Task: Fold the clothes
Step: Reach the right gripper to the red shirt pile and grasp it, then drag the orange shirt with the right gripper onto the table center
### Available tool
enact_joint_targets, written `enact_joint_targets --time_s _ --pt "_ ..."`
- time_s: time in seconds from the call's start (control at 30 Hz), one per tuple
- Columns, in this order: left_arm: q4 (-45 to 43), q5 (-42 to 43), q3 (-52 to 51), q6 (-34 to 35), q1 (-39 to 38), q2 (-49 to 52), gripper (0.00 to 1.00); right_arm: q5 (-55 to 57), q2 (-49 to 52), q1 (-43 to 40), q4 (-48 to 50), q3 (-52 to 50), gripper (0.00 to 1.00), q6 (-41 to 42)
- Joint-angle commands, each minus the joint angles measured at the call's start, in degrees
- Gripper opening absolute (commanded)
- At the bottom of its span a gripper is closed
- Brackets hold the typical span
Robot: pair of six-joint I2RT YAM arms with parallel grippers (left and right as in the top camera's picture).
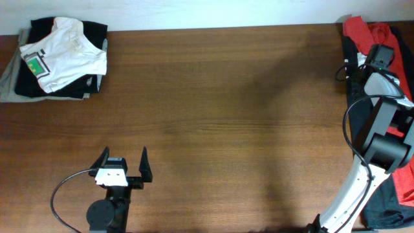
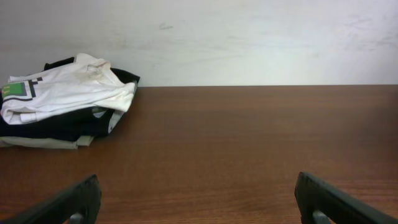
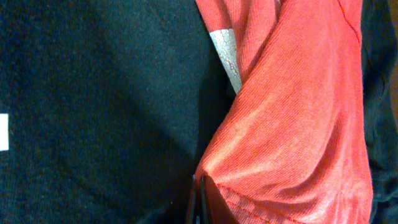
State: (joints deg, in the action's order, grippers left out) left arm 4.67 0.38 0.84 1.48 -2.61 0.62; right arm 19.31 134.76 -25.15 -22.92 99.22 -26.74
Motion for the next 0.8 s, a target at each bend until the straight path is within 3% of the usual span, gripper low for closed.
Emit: enact_joint_targets --time_s 0.0,0.2,0.43,0.63,0.77 --pt "0.1 -0.2 -0.3 -0.7 -0.3 -0.3 0.99 2.6 1.6 0.0 0.1 0.8 0.04 3.7" --pt "0.1 -0.2 -0.3 -0.7 -0.3 -0.3 0.99 6.4 -6.1 0.0 0.2 3.3 0.04 15.2" --pt "0.1 -0.2 -0.3 -0.7 -0.3 -0.3 0.99 5.0 -22.3 10.1 -1.7 3.3 0.04 15.2" --pt "0.1 -0.2 -0.3 -0.7 -0.3 -0.3 0.99 -1.7 -32.3 41.9 -1.9 3.3 0.04 15.7" --pt "0.1 -0.2 -0.3 -0.7 -0.3 -0.3 0.99 -11.6 -28.8 59.5 1.1 3.3 0.04 27.1"
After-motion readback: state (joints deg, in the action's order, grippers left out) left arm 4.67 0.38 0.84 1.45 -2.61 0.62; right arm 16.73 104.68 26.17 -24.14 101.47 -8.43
